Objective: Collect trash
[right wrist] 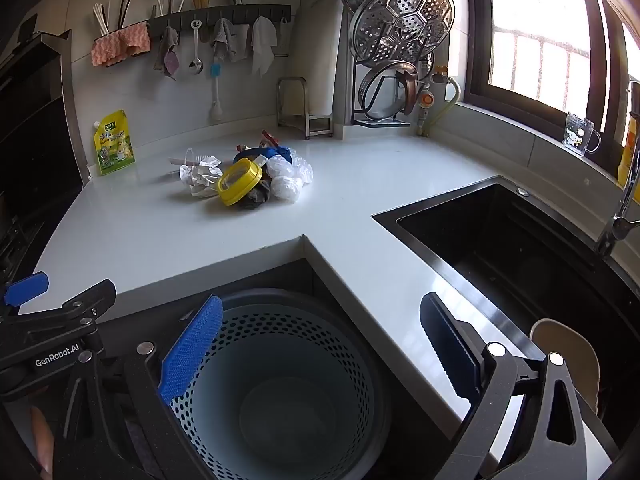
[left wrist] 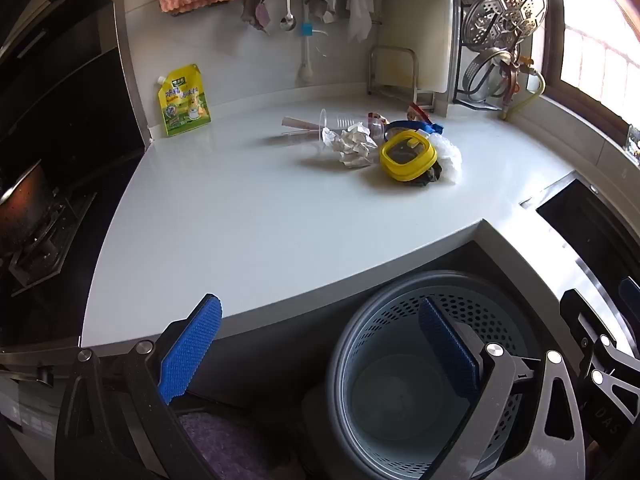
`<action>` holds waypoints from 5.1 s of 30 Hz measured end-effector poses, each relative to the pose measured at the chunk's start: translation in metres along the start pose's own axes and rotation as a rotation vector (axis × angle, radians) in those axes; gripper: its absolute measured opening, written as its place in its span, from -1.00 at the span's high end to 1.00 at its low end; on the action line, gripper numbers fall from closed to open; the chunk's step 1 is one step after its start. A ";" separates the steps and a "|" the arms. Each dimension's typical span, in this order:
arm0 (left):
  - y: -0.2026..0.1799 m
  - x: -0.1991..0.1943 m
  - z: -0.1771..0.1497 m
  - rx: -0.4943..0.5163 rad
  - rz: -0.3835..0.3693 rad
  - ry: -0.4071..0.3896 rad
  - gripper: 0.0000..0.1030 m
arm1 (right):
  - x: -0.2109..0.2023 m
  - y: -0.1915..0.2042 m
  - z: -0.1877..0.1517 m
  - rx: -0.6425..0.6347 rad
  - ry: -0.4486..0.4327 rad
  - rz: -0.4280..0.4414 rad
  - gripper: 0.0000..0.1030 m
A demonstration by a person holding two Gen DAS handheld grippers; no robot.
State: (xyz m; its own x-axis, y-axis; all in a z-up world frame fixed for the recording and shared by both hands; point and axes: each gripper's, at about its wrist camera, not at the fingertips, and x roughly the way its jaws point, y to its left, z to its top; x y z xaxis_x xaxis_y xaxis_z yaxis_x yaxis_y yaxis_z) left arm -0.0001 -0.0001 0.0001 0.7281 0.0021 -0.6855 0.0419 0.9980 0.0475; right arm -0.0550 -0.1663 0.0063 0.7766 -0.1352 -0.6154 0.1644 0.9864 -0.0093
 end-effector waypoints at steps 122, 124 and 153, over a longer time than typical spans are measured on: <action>0.040 0.139 0.114 -0.107 -0.005 0.002 -0.88 | 0.165 0.032 0.131 -0.155 -0.018 0.092 -0.31; 0.034 0.143 0.119 -0.115 -0.011 -0.010 -0.88 | 0.164 0.020 0.129 -0.134 -0.022 0.077 -0.31; -0.013 0.235 0.162 -0.141 0.028 0.152 -0.88 | 0.173 -0.039 0.117 0.022 -0.003 0.128 -0.31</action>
State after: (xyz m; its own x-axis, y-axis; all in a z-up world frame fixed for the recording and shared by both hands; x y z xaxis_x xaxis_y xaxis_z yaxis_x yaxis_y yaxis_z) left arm 0.2809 -0.0228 -0.0441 0.6157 0.0291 -0.7874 -0.0808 0.9964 -0.0264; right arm 0.1443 -0.2392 -0.0080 0.7939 -0.0085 -0.6080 0.0770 0.9933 0.0866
